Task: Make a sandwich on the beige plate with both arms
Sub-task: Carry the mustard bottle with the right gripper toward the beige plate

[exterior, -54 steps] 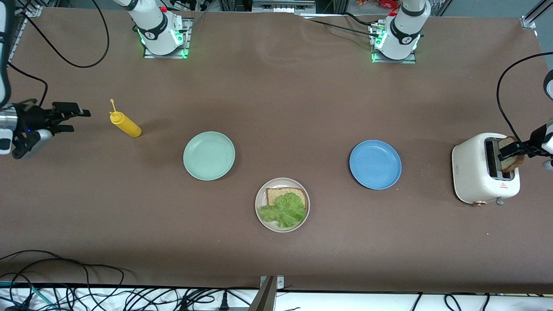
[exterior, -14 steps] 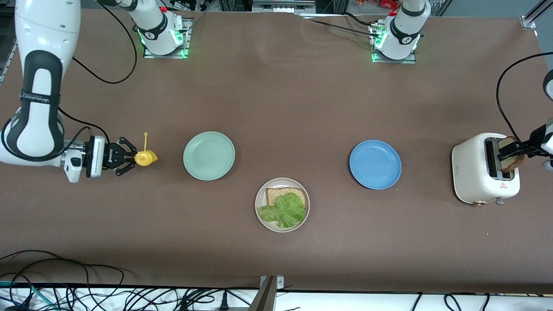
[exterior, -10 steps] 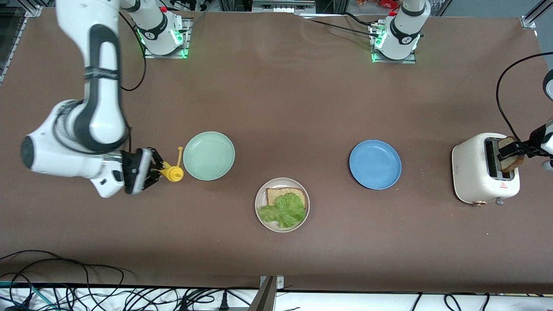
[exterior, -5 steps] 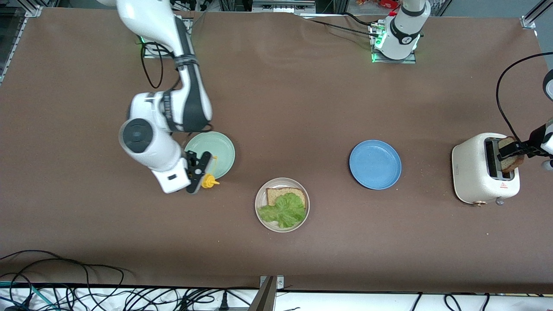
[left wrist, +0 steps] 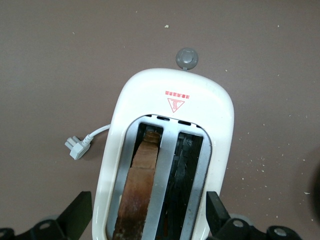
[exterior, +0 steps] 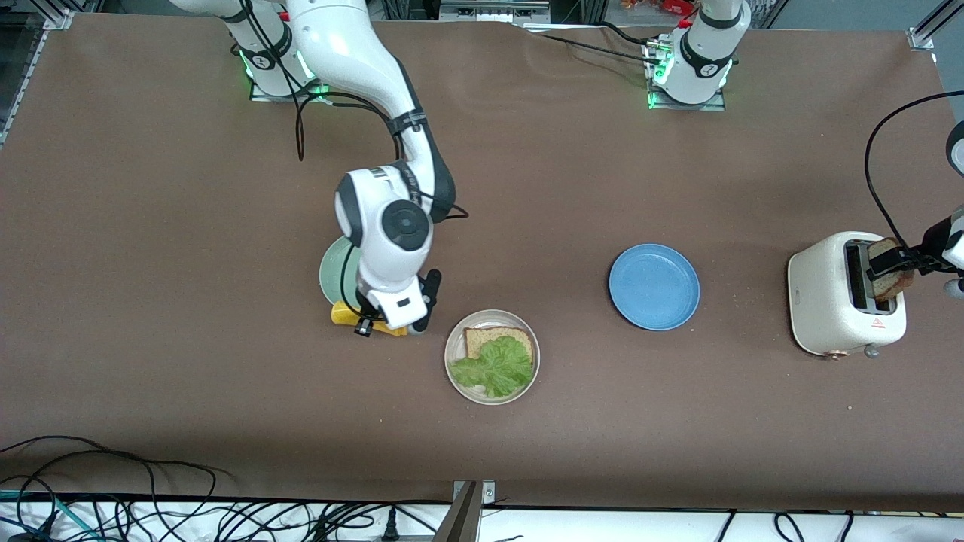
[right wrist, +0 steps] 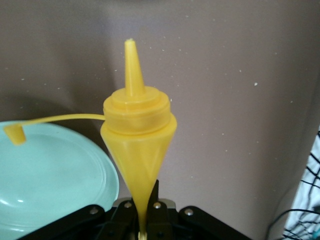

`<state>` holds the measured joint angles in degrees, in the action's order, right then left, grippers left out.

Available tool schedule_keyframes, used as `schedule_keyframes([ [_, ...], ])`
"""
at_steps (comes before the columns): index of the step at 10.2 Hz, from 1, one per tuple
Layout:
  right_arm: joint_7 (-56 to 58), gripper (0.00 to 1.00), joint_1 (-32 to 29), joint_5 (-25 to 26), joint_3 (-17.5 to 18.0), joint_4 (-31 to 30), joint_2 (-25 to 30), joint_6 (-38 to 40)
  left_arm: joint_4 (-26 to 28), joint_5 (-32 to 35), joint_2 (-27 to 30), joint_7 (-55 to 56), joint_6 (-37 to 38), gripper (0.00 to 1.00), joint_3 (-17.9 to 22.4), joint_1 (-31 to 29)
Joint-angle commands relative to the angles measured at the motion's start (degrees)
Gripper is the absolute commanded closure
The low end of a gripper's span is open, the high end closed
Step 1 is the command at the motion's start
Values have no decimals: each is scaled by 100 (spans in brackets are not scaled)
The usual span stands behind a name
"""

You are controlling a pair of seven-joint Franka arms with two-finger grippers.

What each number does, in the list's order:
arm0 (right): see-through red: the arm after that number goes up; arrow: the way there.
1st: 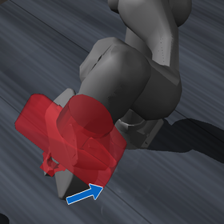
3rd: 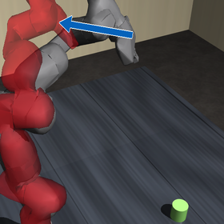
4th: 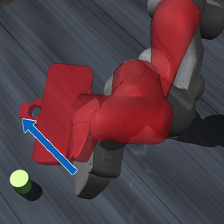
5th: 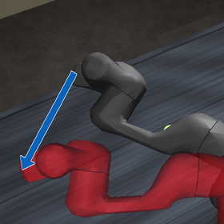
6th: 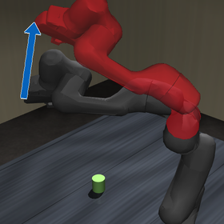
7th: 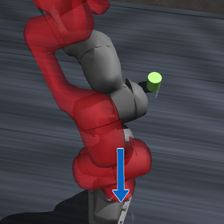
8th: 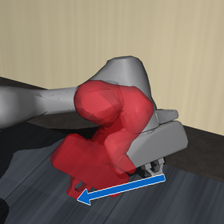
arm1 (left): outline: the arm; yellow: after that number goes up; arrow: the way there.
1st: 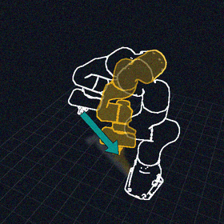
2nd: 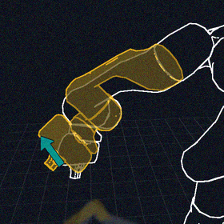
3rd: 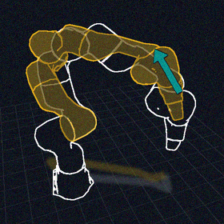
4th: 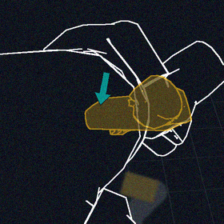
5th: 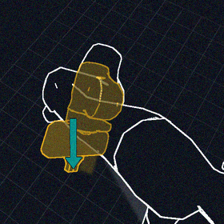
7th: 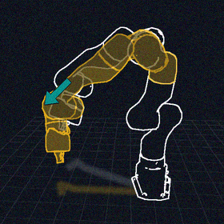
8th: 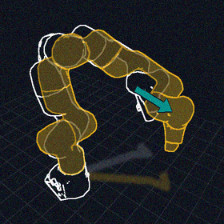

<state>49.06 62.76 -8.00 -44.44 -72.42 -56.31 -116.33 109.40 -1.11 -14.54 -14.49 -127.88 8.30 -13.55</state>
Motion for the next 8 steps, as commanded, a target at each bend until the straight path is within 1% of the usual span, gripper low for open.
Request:
schedule_keyframes([
  [1,-221,100,157,361,-135,351,-397,84,73,120,110,17,0,0,-30,-33],
  [3,-178,100,132,387,-144,439,-451,101,73,120,101,25,0,0,-30,-33],
  [5,-108,100,35,291,-188,457,-338,154,73,120,101,26,0,0,-30,-33],
  [6,154,100,-226,47,-171,457,-136,276,73,120,101,26,0,0,-30,-33],
  [8,1066,100,-771,-900,-232,527,285,662,73,120,101,26,0,0,-30,-33],
])
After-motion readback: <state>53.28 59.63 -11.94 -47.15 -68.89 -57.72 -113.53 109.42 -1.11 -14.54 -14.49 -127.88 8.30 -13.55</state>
